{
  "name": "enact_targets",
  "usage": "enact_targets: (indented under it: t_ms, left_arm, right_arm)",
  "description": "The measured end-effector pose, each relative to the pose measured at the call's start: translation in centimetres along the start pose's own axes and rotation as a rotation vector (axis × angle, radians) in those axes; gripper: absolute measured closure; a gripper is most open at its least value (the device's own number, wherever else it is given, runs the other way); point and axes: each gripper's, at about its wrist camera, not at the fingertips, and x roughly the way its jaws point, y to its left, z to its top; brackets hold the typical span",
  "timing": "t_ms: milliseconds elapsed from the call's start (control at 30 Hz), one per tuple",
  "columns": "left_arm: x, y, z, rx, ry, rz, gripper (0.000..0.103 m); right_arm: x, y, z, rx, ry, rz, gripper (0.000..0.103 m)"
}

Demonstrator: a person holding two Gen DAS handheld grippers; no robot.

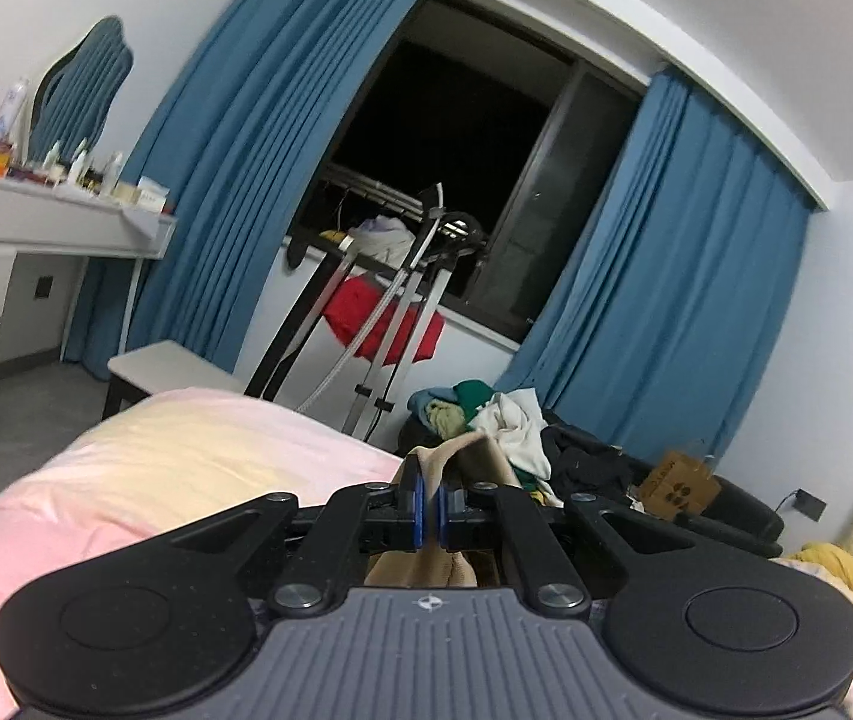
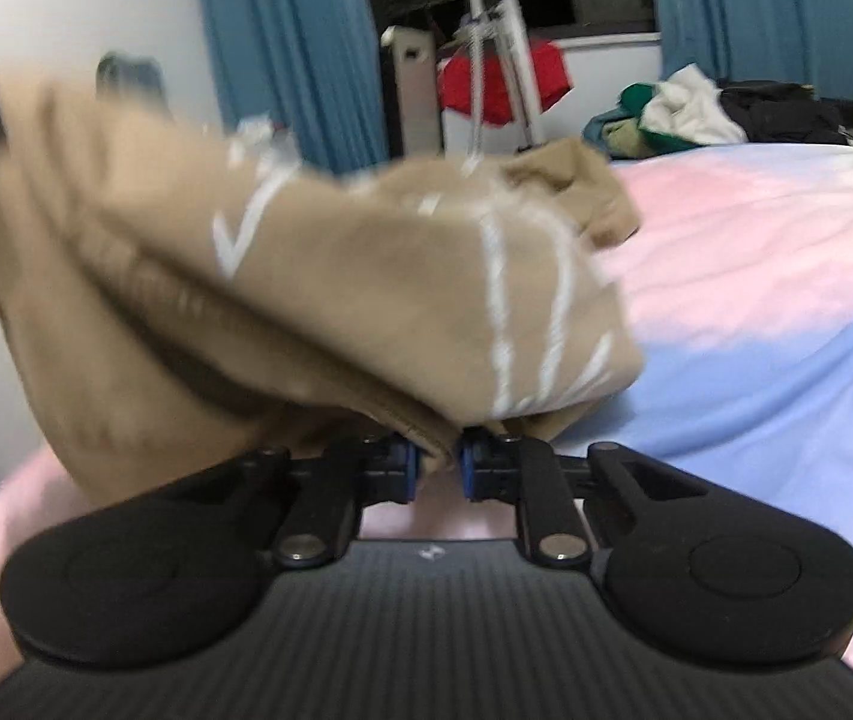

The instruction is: Fold clothes

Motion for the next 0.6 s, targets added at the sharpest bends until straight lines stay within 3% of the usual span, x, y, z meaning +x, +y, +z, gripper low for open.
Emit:
enact_targets:
  t_ms: [200,300,433,533,600]
  left_arm:
    - [1.9,-0.8,-0.2,0.057,0.044,0.027,0.098]
    - [1.8,-1.6,-0.4,0.072,0.083,-0.025,0.097]
    - [1.4,-3.4,-1.8,0.140,0.126,-0.076,0.095]
    - [2.7,-4.1,-4.0,0.211,0.195,-0.037,0.087]
    - [4.0,-4.1,-5.7,0.247,0.244,-0.007,0.081]
  right_arm:
    - [-6.9,-2.8,4.0,0.063,-0.093,-0.002,0.091]
    - [-11.2,-4.0,5.2,0.066,-0.131,0.032,0.092]
    - [-16.0,-5.1,6.5,0.077,-0.176,0.145,0.092]
    - [-17.4,-6.2,6.4,0.091,-0.159,0.262,0.092]
    - [-16.2,-7.5,6.3,0.140,-0.116,0.274,0.092]
